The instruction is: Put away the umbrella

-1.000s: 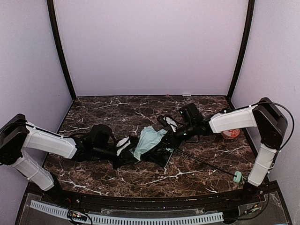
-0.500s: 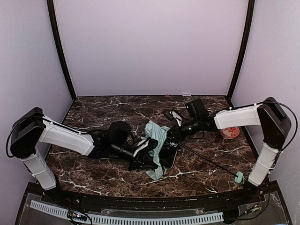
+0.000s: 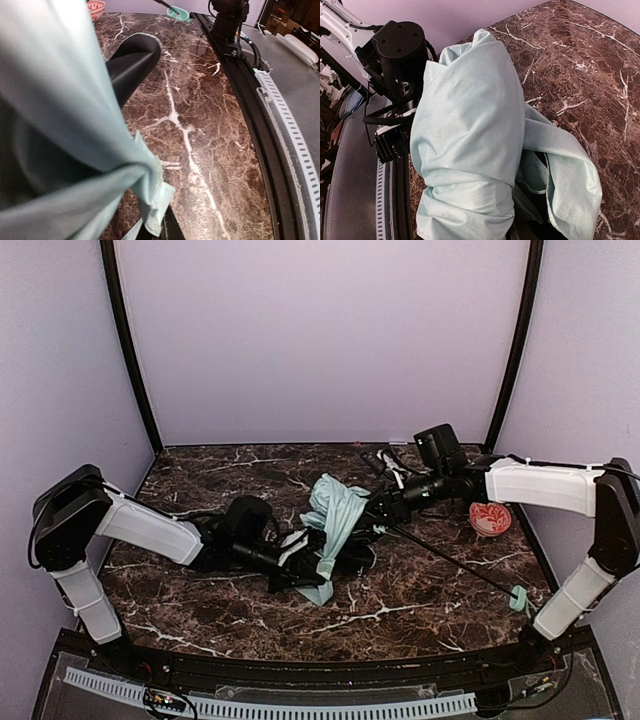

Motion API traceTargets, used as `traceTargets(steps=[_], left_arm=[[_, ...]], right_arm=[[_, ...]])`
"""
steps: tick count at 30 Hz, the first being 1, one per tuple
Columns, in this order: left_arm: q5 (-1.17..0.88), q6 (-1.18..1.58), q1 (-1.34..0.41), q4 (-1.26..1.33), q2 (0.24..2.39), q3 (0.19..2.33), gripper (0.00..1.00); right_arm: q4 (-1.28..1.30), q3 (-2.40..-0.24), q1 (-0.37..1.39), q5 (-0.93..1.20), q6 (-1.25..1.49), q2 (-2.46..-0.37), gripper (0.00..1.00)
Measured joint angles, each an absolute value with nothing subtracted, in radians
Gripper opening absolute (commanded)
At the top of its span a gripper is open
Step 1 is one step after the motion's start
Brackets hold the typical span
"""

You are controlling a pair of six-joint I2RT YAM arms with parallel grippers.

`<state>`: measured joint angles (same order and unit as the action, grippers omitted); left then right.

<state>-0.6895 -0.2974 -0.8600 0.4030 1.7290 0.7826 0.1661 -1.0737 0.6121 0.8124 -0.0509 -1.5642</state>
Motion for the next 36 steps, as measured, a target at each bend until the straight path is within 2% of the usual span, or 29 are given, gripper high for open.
traceTargets(steps=[10, 18, 26, 32, 36], left_arm=[[-0.472, -0.516, -0.839, 0.546, 1.766, 0.804, 0.00], [-0.524, -0.636, -0.825, 0.707, 1.925, 0.957, 0.00], [-0.621, -0.534, -0.818, 0.761, 2.072, 1.071, 0.00], [-0.654, -0.451, -0.948, 0.771, 2.037, 1.065, 0.00], [-0.721, -0.327, -1.017, 0.870, 1.953, 1.056, 0.00]], right_arm=[[0.347, -1.139, 0.612, 0.818, -0.195, -1.501, 0.00], [0.369, -1.128, 0.622, 0.783, -0.257, -1.414, 0.00], [0.241, -1.034, 0.607, 0.564, -0.165, -1.381, 0.00], [0.146, -1.023, 0.572, 0.361, -0.059, -1.385, 0.00], [0.167, -1.023, 0.578, 0.313, -0.050, -1.411, 0.00]])
